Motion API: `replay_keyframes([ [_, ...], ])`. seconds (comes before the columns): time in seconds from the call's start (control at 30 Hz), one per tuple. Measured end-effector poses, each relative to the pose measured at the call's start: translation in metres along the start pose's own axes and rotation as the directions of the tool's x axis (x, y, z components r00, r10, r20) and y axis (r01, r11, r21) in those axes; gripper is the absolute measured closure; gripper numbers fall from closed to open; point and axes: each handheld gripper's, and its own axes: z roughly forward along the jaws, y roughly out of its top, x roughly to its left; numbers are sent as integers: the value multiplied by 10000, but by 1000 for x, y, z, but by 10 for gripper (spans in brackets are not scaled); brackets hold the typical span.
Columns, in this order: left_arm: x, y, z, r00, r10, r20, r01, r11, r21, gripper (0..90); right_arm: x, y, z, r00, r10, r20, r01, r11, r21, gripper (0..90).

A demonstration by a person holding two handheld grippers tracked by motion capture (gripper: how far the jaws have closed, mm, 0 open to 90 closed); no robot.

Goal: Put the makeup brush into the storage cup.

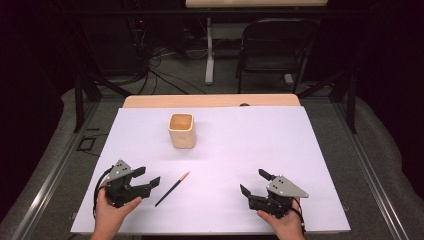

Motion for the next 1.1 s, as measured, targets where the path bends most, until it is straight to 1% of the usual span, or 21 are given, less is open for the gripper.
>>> replay_keyframes([
  [0.13, 2, 3, 1, 10000, -24, 10, 23, 9999, 162, 317, 0, -1, 1, 10000, 4, -22, -4, 10000, 23, 198],
  [0.2, 2, 5, 1, 9999, 139, -34, -138, 9996, 251, 317, 1, -1, 1, 10000, 28, -24, -28, 10000, 22, 198],
  [0.23, 2, 6, 2, 9999, 138, -32, -137, 9994, 305, 317, 1, -1, 1, 10000, 28, -21, -28, 10000, 27, 198],
  [0.3, 1, 8, 4, 9999, 146, 71, -148, 9992, 378, 318, 1, -1, 1, 10000, 11, -14, -11, 10000, 63, 198],
  [0.4, 0, 11, 8, 9995, 273, 140, -281, 9976, 637, 326, 0, -1, 1, 10000, 41, 16, -42, 10000, 59, 198],
  [0.47, -3, 13, 11, 9992, 284, 273, -305, 9963, 799, 339, 0, -1, 1, 10000, 56, 10, -56, 10000, 29, 199],
  [0.53, -3, 15, 12, 9990, 332, 314, -358, 9957, 856, 344, 0, -1, 1, 10000, 21, 29, -21, 10000, 70, 198],
  [0.63, -8, 23, 16, 9979, 590, 282, -619, 9912, 1166, 350, -1, -2, 2, 9999, 93, 40, -93, 9999, 67, 198],
  [0.77, -10, 29, 18, 9971, 685, 320, -721, 9892, 1273, 356, -1, -2, 2, 10000, 77, 28, -77, 9999, 107, 198],
  [0.87, -12, 35, 22, 9969, 709, 348, -753, 9857, 1509, 370, 0, -2, 3, 10000, 59, 25, -59, 9999, 111, 198],
  [0.97, -13, 41, 24, 9956, 868, 359, -916, 9817, 1672, 383, 0, -2, 3, 10000, 58, 27, -58, 9999, 111, 198],
  [1.03, -14, 45, 26, 9954, 877, 392, -933, 9800, 1760, 384, 0, -2, 3, 10000, 59, 22, -59, 9999, 113, 198],
  [1.1, -15, 48, 28, 9960, 778, 437, -848, 9779, 1912, 388, -1, -2, 3, 10000, 67, 20, -67, 9999, 116, 199],
])
